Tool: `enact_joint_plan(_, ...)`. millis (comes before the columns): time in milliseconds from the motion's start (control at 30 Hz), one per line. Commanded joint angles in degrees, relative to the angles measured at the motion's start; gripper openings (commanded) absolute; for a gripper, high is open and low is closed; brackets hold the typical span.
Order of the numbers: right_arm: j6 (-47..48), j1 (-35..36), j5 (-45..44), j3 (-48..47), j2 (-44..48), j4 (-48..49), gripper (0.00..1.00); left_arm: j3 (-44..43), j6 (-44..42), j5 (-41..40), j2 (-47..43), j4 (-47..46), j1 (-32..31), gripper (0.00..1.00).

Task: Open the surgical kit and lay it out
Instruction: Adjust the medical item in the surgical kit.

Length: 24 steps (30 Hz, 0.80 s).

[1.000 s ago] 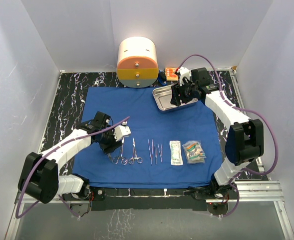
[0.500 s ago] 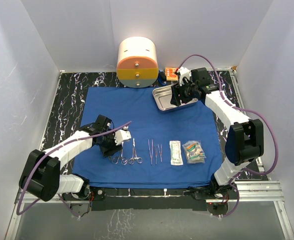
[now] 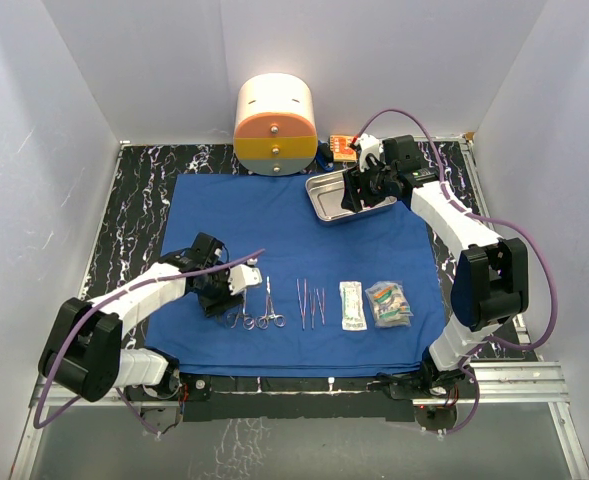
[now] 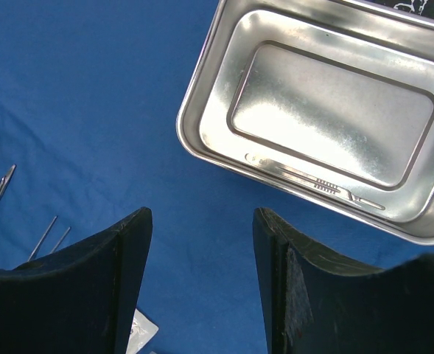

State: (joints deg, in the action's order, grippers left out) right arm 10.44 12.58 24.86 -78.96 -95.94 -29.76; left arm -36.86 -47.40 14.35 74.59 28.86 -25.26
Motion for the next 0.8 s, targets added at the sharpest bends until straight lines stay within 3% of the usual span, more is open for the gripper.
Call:
enact_joint_plan(0,0.54,-0.36,0.57,-0.39,1.73,2.05,0.56,0.54,-2.26,0.50,-0.97,3.16,-0.21,0.53)
enact_joint_plan(767,0.46,-0.36,1.12,-0.27,1.89,1.99,0.56,0.68,-4.16,-0.99,-4.73,7.19,-0.14,0.52)
